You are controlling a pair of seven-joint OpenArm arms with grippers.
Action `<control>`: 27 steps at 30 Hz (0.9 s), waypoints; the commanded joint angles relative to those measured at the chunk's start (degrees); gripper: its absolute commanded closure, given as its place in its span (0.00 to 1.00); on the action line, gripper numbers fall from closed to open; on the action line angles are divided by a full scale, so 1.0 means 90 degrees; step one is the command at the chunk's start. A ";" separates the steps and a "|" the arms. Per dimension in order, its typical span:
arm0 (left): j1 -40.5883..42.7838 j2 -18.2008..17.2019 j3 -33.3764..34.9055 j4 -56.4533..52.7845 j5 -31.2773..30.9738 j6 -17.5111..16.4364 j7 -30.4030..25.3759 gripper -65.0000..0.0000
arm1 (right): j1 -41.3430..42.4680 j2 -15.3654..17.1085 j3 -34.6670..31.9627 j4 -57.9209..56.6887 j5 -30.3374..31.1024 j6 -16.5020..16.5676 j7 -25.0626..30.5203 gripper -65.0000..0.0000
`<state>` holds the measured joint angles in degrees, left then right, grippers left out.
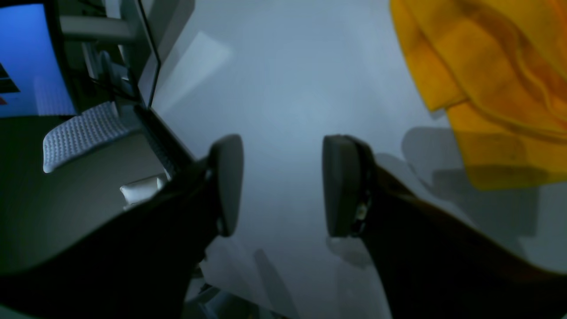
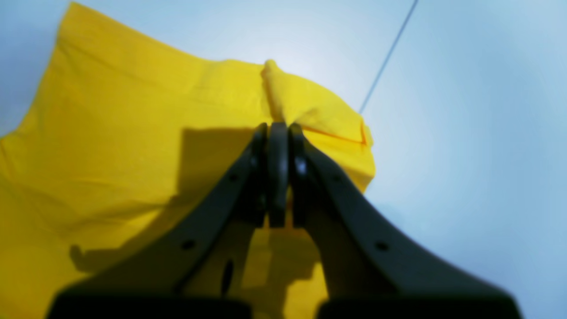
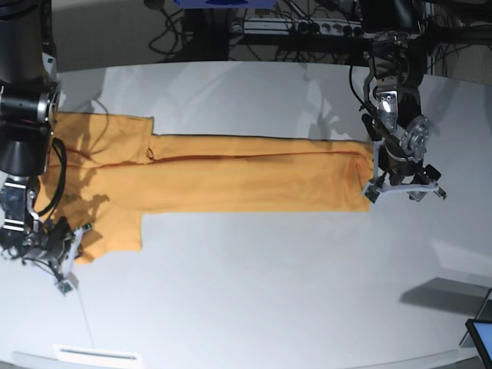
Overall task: Fold the T-shirt properly
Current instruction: 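Lay the shirt flat and open the left gripper at the folded end, then smooth the shirt strip with both grippers, pressing its ends flat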
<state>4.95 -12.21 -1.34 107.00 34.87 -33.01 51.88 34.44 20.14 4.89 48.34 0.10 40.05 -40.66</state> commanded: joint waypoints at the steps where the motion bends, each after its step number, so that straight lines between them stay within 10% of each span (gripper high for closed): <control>1: -0.0086 -0.0055 -0.0012 0.0092 0.0096 0.0079 -0.0025 0.56 | 0.0193 0.0111 0.0038 0.0231 0.0053 -0.0006 0.0001 1.00; 27: -0.0213 -0.0045 0.0008 -0.0114 0.0086 0.0079 -0.0065 0.56 | -0.1428 0.0043 0.0693 0.3601 0.0053 -0.0006 -0.2119 1.00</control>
<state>3.90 -12.03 -1.08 105.14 34.85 -33.01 51.59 19.81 19.75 10.87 79.68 0.54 40.12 -60.62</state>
